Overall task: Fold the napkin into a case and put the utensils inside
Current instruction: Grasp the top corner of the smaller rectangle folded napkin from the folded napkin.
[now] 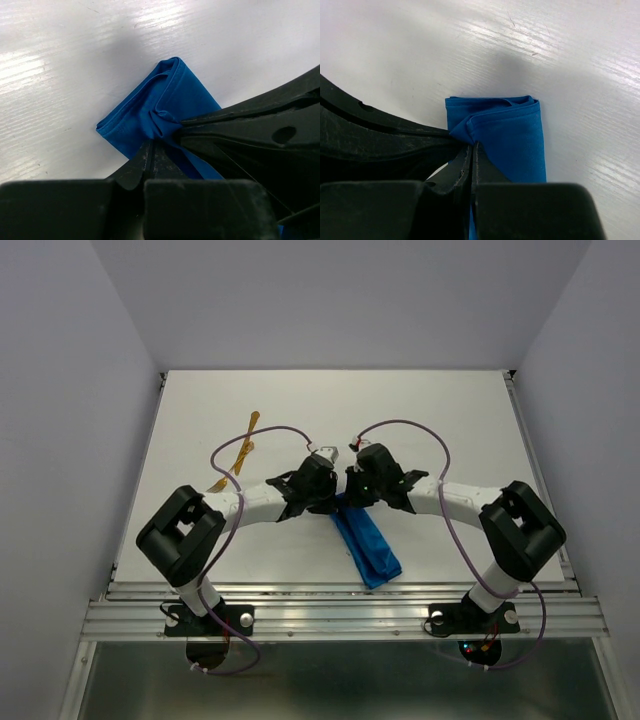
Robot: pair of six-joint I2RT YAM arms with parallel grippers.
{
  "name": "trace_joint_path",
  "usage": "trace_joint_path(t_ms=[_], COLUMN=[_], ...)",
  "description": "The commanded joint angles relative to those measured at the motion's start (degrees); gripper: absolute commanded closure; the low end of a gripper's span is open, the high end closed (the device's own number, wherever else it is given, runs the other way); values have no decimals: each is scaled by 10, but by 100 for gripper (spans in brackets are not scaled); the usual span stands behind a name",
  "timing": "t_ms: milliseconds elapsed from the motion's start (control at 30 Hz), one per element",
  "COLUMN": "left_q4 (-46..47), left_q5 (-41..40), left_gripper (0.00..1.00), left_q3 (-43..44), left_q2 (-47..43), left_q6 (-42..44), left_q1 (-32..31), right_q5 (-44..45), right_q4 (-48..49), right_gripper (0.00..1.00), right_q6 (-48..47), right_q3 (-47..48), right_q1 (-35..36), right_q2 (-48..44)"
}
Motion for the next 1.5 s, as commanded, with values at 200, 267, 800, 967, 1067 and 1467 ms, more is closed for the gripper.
trace_joint_path(t_ms=[200, 267, 800, 967, 1067, 1467], left_q4=[34, 37, 65, 68, 70, 76], left_q5=[30, 34, 76, 85, 89, 100], left_gripper=[100, 100, 100, 100, 100, 100], left_q3=[-10, -7, -4, -5, -7, -12], left_q2=[-26, -24, -10, -8, -3, 9], left_q6=[-15, -19, -38, -34, -33, -24], left_q1=[12, 13, 14, 14, 14, 14], right_q5=[-6, -10, -2, 19, 26, 27], right_q4=[-41, -46, -52, -53, -41, 156], right_gripper=[99, 99, 99, 99, 99, 99], right_q6=[-54, -60, -58, -34, -3, 80], right_q3=[0, 2, 17, 27, 31, -33], right_q1=[4, 4, 4, 4, 4, 4], right_q2=[-22, -10, 60, 67, 65, -2])
